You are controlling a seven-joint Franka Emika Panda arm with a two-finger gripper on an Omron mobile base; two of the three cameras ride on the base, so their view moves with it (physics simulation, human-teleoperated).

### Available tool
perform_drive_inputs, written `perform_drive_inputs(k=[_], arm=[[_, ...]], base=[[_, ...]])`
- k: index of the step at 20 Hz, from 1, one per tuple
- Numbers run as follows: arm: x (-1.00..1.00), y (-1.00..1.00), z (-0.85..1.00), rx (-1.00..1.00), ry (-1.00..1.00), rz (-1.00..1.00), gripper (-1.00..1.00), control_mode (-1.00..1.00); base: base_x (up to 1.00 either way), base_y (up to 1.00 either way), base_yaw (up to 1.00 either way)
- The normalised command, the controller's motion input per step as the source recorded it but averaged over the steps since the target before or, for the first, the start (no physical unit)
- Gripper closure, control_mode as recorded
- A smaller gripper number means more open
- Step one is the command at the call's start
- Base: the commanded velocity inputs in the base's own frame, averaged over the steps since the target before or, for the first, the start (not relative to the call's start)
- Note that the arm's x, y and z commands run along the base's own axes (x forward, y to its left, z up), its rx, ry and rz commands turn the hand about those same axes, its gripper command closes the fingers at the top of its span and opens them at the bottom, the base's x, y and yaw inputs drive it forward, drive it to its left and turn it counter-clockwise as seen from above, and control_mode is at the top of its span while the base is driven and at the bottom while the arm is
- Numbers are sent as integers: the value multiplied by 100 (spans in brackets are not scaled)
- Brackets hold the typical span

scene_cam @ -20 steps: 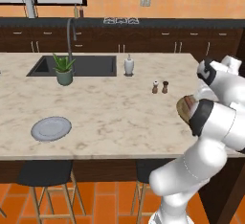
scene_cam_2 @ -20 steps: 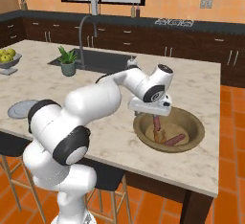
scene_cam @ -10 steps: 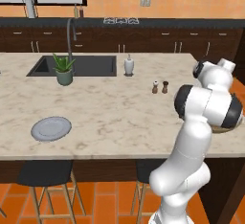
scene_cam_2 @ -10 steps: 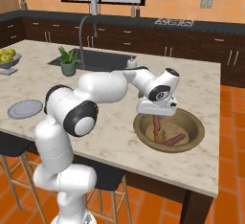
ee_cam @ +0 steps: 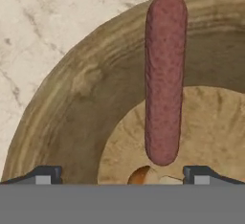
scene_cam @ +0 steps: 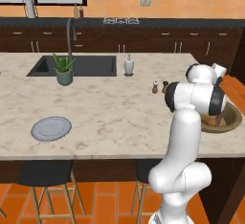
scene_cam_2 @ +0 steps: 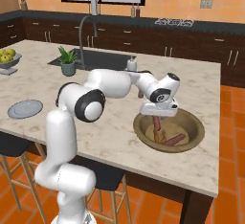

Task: Place one bun and one sausage from the bowl on each plate.

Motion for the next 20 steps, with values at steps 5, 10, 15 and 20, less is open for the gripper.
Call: perform_drive_inputs(k=[5, 10, 15, 20], arm=[[38, -16, -37, 0, 0, 0, -100, -100], [44, 0, -40, 0, 0, 0, -100, -100], [23, 4, -35, 0, -1, 0, 100, -100], [-5, 0, -1, 0, -7, 0, 100, -100]], base=[[0, 0, 0], [0, 0, 0], [0, 0, 0], [0, 0, 0]])
